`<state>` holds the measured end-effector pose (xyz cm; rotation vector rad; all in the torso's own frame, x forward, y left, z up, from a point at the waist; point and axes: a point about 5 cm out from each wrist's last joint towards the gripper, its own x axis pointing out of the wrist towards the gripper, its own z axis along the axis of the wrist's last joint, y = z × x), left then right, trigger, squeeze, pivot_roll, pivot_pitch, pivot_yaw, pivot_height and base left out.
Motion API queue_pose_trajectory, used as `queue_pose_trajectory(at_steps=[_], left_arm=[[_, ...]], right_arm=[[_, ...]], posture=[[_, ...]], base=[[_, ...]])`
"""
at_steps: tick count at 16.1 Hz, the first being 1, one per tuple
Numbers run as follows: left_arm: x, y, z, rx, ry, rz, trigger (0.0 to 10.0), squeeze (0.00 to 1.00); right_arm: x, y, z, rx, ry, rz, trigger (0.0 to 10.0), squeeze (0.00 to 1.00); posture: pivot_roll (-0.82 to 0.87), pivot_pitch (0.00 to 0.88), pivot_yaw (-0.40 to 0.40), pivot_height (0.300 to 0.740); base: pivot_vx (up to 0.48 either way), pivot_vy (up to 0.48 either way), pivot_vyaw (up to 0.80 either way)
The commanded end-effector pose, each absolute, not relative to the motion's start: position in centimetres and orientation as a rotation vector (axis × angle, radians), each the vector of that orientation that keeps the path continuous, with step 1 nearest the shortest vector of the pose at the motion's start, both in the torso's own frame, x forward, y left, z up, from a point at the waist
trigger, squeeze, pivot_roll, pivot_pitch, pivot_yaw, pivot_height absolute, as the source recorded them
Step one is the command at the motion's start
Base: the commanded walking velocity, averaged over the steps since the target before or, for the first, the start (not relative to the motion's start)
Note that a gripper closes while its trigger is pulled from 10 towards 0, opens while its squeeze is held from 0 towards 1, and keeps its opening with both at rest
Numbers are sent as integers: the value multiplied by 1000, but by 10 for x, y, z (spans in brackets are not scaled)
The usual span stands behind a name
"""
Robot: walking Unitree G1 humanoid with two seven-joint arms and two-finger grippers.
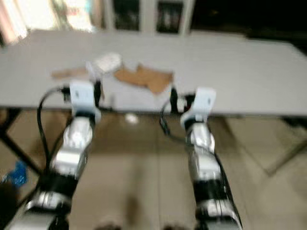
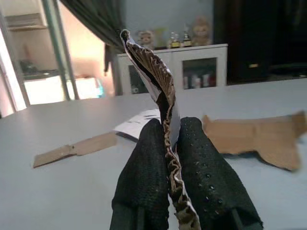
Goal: Picking trash to rubbish bin
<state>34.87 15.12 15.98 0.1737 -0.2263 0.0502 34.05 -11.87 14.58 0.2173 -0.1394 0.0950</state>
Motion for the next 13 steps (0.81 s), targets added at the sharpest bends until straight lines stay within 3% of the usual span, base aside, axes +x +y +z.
queue_pose_trajectory(at_steps=[1,8,10,13], left_arm=[[349,150,161,179,-229,47,10000,0],[349,151,156,184,-206,42,10000,0],[349,152,154,193,-191,45,10000,0],[348,167,107,292,45,30,10000,0]], right_arm=[[342,-119,150,218,-152,96,10000,0],[342,-123,146,208,-131,85,10000,0],[342,-126,142,219,-112,71,10000,0],[342,-143,102,186,95,44,10000,0]], posture=[[-21,30,-51,740],[-25,44,-53,740],[-25,46,-53,740],[-27,50,-61,740]], base=[[-255,0,0],[-249,0,0],[0,0,0],[0,0,0]])
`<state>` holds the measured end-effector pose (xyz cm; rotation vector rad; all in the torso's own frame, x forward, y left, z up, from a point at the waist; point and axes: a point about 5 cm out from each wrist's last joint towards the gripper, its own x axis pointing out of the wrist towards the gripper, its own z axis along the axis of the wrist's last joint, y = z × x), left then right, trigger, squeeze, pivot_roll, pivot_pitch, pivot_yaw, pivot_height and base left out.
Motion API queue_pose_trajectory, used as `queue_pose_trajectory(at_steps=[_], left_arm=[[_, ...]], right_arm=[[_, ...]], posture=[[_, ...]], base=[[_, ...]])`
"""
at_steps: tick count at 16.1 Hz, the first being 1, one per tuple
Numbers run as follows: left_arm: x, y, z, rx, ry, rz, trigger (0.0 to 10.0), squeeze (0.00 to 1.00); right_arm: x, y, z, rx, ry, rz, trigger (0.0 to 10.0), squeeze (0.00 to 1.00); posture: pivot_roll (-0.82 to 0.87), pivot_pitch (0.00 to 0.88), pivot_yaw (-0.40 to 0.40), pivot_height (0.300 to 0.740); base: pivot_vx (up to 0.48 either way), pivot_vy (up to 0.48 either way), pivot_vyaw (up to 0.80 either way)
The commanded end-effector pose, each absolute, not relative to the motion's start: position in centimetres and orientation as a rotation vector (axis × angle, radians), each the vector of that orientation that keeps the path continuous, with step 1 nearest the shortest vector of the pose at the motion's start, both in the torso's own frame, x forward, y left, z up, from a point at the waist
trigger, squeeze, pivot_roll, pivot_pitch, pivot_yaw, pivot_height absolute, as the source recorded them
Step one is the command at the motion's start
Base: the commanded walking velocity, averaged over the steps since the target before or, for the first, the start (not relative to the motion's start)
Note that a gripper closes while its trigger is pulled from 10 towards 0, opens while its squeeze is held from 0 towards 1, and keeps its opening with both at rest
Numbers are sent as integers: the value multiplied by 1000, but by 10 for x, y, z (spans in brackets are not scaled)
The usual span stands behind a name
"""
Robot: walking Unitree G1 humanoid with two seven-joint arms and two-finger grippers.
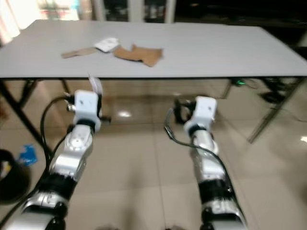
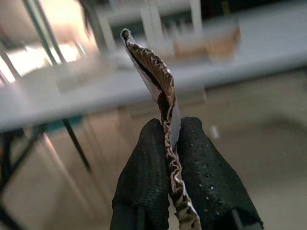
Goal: Picking trash to rubbish bin
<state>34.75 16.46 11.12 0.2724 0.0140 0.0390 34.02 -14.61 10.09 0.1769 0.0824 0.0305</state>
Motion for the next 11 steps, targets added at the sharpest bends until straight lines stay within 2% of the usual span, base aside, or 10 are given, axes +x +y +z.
queue_pose_trajectory(at_steps=[1,2,6,8,9,10,11], left_arm=[[346,171,99,286,87,29,10000,0],[337,186,72,270,205,46,10000,0],[312,203,26,221,440,54,10000,0],[286,209,-5,255,593,41,10000,0],[266,212,-25,240,690,63,10000,0],[266,212,-25,240,690,63,10000,0],[253,214,-36,225,750,85,10000,0]], right_arm=[[342,-145,96,164,123,48,10000,0],[334,-150,64,131,274,67,10000,0],[307,-154,11,107,527,62,10000,0],[282,-152,-19,102,675,63,10000,0],[261,-156,-39,85,783,37,10000,0],[261,-156,-39,85,783,37,10000,0],[247,-158,-50,85,843,16,10000,0]], posture=[[-27,50,-61,740],[-29,50,-64,740],[-14,49,-64,740],[-15,49,-60,740],[-5,49,-62,740],[-5,49,-62,740],[1,49,-64,740]], base=[[0,0,0],[0,0,0],[0,0,0],[0,0,0],[0,0,0],[0,0,0],[0,0,0]])
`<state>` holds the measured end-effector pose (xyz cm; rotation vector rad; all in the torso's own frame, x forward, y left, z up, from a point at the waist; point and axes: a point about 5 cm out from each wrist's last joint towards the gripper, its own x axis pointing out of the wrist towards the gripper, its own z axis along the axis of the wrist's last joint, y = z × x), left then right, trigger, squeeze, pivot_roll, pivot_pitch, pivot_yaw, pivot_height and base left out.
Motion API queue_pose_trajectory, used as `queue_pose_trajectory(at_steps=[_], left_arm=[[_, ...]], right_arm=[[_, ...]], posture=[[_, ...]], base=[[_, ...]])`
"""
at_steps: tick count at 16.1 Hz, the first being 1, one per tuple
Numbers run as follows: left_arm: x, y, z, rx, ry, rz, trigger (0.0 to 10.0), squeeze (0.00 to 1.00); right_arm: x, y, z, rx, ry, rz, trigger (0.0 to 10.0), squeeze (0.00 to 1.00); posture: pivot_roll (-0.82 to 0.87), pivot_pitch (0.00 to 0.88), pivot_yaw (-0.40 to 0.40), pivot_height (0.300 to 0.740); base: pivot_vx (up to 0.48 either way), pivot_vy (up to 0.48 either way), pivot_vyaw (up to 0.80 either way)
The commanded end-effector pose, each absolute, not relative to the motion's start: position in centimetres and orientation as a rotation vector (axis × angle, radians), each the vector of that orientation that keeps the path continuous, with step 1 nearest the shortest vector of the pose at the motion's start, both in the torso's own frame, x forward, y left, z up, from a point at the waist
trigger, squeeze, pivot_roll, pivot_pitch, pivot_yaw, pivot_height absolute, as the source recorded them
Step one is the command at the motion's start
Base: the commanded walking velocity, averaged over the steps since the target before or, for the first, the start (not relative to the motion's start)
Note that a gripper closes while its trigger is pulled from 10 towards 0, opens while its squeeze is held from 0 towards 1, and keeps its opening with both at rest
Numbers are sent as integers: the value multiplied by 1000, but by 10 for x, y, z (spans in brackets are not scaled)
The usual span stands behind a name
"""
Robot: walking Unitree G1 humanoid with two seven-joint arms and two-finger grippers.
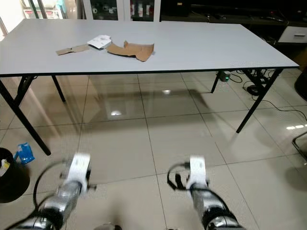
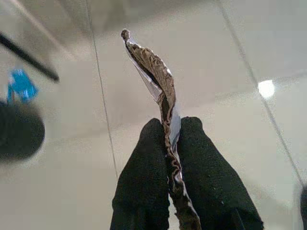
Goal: Picking trash to rubbish bin
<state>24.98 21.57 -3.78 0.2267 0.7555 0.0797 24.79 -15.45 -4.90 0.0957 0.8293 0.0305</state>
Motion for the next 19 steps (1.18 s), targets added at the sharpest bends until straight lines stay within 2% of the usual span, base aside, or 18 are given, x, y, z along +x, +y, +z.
queue_pose_trajectory(at_steps=[1,2,3,7,10,19], left_arm=[[241,217,-45,204,802,116,10000,0],[207,222,-66,140,935,200,10000,0],[200,222,-71,125,957,214,10000,0],[197,223,-72,142,962,214,10000,0],[200,228,-69,156,947,224,10000,0],[192,223,-74,155,954,209,10000,0]], right_arm=[[237,-158,-57,92,883,7,10000,0],[217,-154,-70,94,947,24,10000,0],[211,-154,-73,87,963,29,10000,0],[195,-158,-82,95,1013,15,10000,0],[194,-156,-82,82,1000,39,10000,0],[179,-156,-90,29,1037,67,10000,0]], posture=[[2,51,-64,740],[-8,53,-57,740],[-10,53,-56,740],[-4,58,-55,740],[-3,56,-49,740],[-3,40,-44,740]], base=[[0,0,0],[0,0,0],[0,0,0],[0,0,0],[0,0,0],[0,0,800]])
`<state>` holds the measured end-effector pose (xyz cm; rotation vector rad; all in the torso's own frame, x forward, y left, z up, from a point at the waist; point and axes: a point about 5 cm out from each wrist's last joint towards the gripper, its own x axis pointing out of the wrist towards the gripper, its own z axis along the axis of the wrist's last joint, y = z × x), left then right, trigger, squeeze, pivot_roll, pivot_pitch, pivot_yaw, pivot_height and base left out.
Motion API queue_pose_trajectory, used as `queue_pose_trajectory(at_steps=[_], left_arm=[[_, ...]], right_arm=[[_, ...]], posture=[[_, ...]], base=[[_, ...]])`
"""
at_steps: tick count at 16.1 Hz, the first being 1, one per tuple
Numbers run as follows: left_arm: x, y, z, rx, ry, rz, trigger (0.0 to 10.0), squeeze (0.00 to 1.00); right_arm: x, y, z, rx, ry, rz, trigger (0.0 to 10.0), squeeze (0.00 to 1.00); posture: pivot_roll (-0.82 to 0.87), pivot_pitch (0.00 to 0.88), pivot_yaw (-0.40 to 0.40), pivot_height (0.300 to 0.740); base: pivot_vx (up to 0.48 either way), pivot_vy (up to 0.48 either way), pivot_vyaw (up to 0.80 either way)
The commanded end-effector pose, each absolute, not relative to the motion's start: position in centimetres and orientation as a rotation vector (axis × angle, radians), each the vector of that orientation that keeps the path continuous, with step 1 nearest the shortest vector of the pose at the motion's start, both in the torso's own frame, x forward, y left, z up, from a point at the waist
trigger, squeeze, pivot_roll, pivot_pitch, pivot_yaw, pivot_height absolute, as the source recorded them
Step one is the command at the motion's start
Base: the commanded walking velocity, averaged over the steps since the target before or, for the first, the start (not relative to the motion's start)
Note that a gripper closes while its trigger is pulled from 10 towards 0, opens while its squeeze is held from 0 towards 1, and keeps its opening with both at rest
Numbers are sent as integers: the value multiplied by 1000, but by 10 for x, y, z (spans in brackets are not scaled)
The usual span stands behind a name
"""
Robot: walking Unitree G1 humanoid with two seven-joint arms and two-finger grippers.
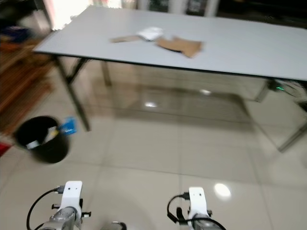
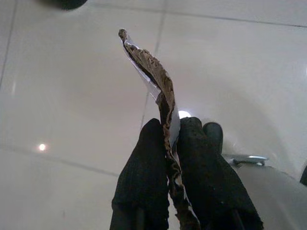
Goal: Picking trash to rubbish bin
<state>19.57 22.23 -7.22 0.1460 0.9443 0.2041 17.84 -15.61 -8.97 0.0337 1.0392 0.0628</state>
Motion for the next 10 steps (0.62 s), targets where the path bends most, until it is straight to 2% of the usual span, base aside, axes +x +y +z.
queue_pose_trajectory(at_steps=[1,3,6,10], left_arm=[[192,224,-74,160,952,208,10000,0],[192,224,-74,187,959,203,10000,0],[188,224,-76,240,995,199,10000,0],[189,221,-76,217,982,185,10000,0]], right_arm=[[178,-156,-90,28,1038,68,10000,0],[178,-155,-90,24,1038,71,10000,0],[178,-153,-90,18,1036,80,10000,0],[176,-154,-90,12,1038,84,10000,0]], posture=[[-4,38,-43,740],[-9,32,-40,740],[-10,27,-41,740],[-8,21,-43,740]], base=[[0,0,800],[0,0,800],[389,0,800],[0,0,800]])
